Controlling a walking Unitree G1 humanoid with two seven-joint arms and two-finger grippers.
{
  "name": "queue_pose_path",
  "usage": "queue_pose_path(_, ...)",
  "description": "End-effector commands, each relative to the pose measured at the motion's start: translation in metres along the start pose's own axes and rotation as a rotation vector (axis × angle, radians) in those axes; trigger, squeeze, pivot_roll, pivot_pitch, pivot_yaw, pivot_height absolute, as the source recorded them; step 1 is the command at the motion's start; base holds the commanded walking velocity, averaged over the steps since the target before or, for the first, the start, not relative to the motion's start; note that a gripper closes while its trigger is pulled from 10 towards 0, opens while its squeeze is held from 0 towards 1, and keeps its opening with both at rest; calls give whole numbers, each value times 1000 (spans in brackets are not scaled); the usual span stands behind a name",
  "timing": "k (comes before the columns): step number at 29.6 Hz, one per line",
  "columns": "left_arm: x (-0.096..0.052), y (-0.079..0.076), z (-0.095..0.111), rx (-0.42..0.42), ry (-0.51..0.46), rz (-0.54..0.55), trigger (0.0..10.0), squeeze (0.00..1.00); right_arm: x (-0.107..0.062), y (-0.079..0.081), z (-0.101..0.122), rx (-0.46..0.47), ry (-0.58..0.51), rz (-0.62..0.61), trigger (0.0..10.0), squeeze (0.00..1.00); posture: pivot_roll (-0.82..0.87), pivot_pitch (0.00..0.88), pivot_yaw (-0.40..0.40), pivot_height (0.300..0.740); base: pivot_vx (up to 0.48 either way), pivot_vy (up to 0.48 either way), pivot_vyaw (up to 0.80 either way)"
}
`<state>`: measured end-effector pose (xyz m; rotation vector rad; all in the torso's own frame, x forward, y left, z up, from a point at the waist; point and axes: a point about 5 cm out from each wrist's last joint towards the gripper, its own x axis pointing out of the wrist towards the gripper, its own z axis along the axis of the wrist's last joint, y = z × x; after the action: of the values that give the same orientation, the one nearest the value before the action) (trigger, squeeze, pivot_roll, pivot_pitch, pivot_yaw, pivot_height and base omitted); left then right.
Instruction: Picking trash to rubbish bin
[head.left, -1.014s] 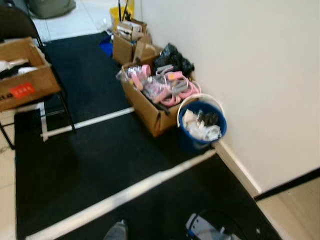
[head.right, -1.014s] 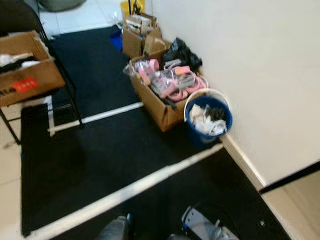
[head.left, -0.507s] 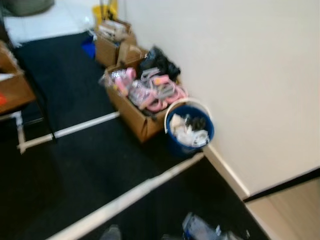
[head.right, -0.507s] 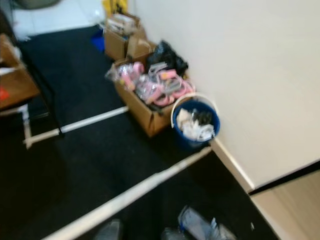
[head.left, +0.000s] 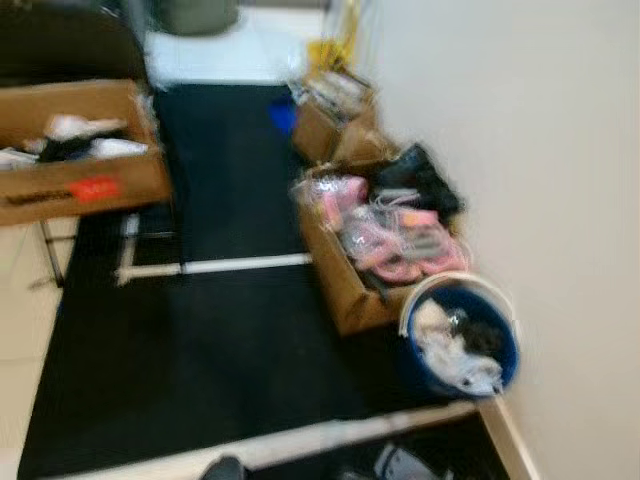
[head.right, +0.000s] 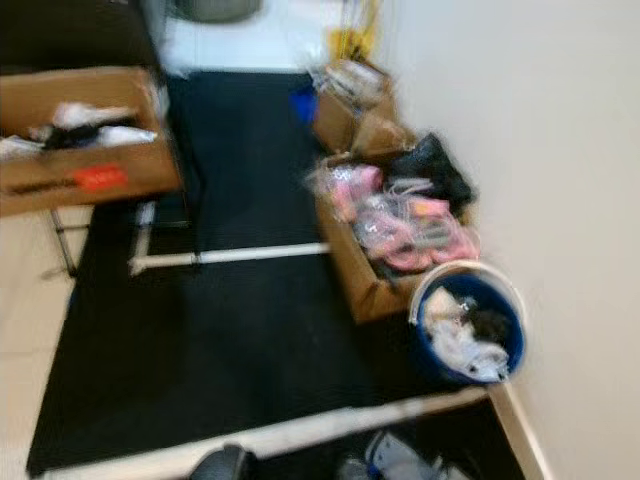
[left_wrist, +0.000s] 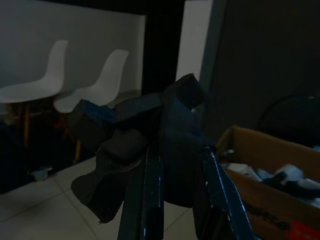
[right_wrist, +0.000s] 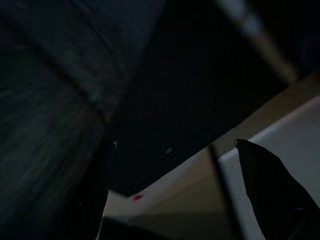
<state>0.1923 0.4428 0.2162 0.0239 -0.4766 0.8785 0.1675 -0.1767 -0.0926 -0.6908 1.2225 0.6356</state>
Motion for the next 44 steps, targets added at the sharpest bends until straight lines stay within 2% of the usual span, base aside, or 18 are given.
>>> queue_pose_path(1,-4,-1,-6,-3,24,-1,10000,0,3,15,1,17,-18,58,10000,0,165,167,-46,740,375,0,725)
queue_pose_path(11,-3,-5,-8,-8,25,-13,10000,0,3,15,1,37,-23,53,10000,0,162,167,-46,740,372,0,725)
queue_pose_path(24,-1,-11,-2,-7,9,-41,10000,0,3,13,3,45,-28,23,10000,0,169,165,-46,740,373,0,0)
queue_pose_path(29,-2,-46,6,-32,-21,-235,10000,0,3,13,3,52,-23,14,10000,0,175,163,-44,740,373,0,0)
queue_pose_path(31,-7,-68,8,-57,-21,-368,10000,0,3,13,3,48,-20,18,10000,0,176,162,-43,740,375,0,0)
queue_pose_path(32,-15,-89,9,-81,-11,-496,10000,0,3,13,3,42,-19,21,10000,0,179,161,-43,740,364,0,-638)
queue_pose_path(33,-18,-96,9,-91,-6,-541,10000,0,3,13,3,41,-19,20,10000,0,179,161,-43,740,364,0,-638)
queue_pose_path(35,-38,-124,7,-105,28,-741,10000,0,3,13,4,43,-20,20,10000,0,180,161,-41,740,345,0,-531)
queue_pose_path(36,-38,-124,7,-105,28,-741,10000,0,3,13,4,43,-20,20,10000,0,180,161,-41,740,341,0,-519)
queue_pose_path(39,-64,-150,-3,-101,98,-943,10000,0,3,14,4,51,-23,22,10000,0,178,160,-34,740,335,0,-325)
queue_pose_path(44,-74,-156,-10,-84,132,-987,10000,0,3,14,4,56,-24,24,10000,0,175,160,-34,740,330,0,0)
